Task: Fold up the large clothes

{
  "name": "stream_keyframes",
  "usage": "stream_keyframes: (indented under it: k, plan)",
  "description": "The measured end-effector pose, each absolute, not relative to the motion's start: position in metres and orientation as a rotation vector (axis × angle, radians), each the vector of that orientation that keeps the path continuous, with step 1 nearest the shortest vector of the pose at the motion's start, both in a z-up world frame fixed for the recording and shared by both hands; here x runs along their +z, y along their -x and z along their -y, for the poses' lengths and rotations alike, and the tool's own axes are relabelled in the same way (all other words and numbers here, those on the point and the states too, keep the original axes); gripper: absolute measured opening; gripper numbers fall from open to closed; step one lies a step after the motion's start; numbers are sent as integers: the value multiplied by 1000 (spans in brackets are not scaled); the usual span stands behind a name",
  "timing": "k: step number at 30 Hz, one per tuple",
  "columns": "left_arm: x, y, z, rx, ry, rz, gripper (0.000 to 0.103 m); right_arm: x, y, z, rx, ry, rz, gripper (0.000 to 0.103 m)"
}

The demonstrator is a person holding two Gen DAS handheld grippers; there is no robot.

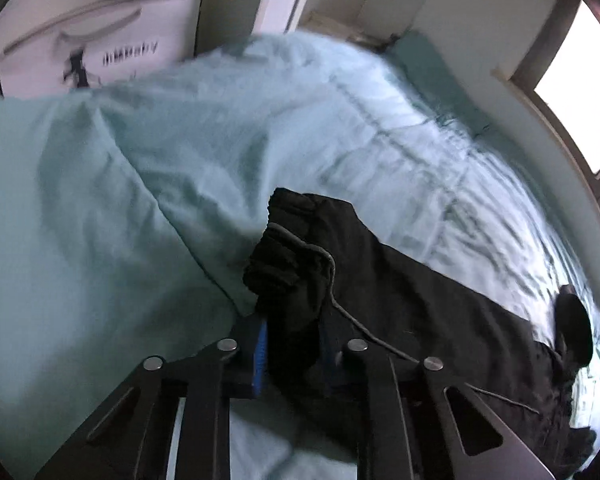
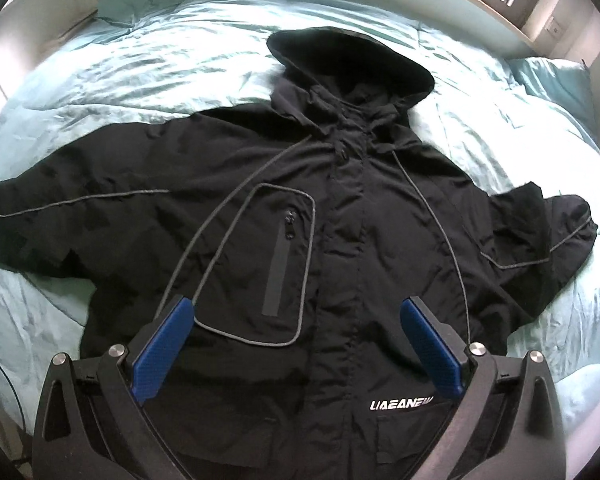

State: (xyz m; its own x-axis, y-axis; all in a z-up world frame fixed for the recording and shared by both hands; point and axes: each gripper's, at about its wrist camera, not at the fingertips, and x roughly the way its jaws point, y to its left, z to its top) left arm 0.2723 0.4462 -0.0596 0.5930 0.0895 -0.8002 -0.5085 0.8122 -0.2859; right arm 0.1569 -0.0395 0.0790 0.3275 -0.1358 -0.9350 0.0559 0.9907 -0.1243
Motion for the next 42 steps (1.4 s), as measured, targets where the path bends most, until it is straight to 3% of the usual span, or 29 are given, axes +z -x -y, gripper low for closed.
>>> stream_keyframes:
  k: [10, 16, 19, 26, 32, 34, 35, 36, 38, 42]
  plan:
    - [68, -252, -286, 177, 289, -714, 15, 119, -160, 55, -57, 92, -1205, 103]
    - [91, -260, -146, 9, 202, -688, 15, 122, -152, 95, -106, 77, -1207, 103]
    - [82, -267, -73, -106, 173, -715, 15, 116, -147, 119, -144, 46, -1214, 103]
    - [-3, -297, 58, -323, 120, -934, 16, 92, -132, 174, -266, 3, -1246, 103]
    - [-87, -314, 68, -459, 230, -1193, 20, 59, -130, 198, -264, 6, -1294, 103]
    - [-81, -310, 50, -543, 340, -1215, 26, 55, -133, 198, -225, -29, -1290, 103]
    - [-76, -308, 48, -576, 377, -1216, 38, 54, -137, 196, -196, -56, -1283, 103]
    - [-70, -304, 38, -623, 448, -1210, 57, 53, -142, 192, -166, -79, -1279, 103]
    - [-61, -295, 20, -641, 536, -1185, 73, 50, -153, 180, -95, -132, -1268, 103]
    - [-37, -277, -17, -570, 514, -1147, 73, 38, -179, 146, 33, -199, -1254, 103]
